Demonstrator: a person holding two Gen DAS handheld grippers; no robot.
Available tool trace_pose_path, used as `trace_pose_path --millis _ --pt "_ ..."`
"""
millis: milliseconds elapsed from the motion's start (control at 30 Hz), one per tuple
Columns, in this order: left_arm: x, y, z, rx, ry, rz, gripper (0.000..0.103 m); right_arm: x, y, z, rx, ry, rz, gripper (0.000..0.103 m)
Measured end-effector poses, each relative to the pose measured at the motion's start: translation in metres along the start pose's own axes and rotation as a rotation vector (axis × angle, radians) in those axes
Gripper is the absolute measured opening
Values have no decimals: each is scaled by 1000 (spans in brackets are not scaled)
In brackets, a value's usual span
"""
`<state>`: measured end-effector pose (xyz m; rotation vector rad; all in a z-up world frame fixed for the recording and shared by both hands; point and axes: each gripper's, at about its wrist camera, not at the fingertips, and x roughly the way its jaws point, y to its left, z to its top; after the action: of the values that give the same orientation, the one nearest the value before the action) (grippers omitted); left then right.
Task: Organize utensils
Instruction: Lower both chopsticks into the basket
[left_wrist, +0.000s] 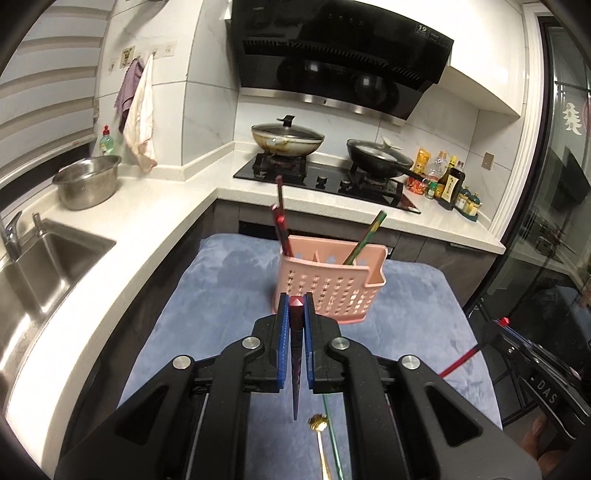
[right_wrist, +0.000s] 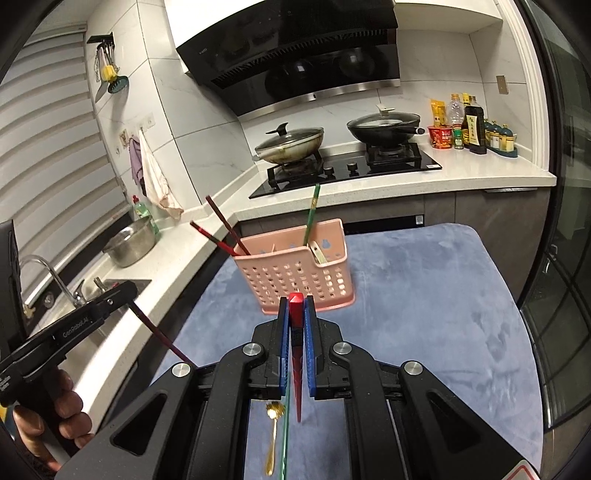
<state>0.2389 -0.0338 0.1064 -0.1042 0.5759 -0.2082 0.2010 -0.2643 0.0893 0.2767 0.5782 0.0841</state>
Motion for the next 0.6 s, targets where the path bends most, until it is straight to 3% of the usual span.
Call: trace_pose_path --millis 400,600 --pt "7 -18 82 7 -122 -59 7 19 -12 83 72 -69 103 8" --pt "11 -29 128 27 -220 -42 7 31 -5 131 44 -149 82 8"
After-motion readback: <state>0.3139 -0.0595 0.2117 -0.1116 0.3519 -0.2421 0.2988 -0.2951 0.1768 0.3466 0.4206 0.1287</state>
